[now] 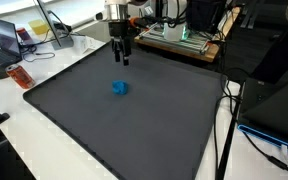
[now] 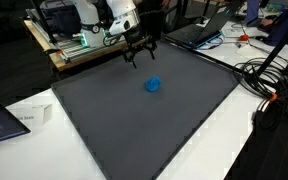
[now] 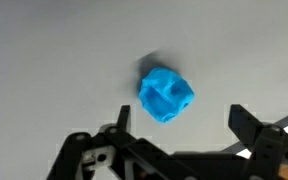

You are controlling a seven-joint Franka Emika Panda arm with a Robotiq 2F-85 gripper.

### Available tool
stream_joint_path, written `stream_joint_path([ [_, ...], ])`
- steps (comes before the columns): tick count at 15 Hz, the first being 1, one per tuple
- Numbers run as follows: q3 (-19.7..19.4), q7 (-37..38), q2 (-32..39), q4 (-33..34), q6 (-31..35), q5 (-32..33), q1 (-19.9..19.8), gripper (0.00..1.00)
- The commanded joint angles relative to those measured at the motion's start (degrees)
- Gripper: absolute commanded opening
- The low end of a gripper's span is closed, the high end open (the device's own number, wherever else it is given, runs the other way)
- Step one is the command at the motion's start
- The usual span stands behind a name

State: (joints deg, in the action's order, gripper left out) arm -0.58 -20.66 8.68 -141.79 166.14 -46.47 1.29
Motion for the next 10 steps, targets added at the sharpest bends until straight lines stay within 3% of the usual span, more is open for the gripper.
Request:
stream_joint_path([
  [1,-2.07,11.56,-2.19,-3.6,3.13,8.79,3.7,1.0],
  [3,-0.67,19.12,-2.05,-4.07,4.31,16.23,2.69,1.0],
  [4,-3.87,22.9,-2.01,-4.17,4.26,19.97,5.95,1.0],
  [6,-7.27,31.72,-1.63,-3.77,3.78,29.74,8.7,1.0],
  [10,-16.11,49.36,-1.11,0.01,-2.85,48.89,16.04,1.0],
])
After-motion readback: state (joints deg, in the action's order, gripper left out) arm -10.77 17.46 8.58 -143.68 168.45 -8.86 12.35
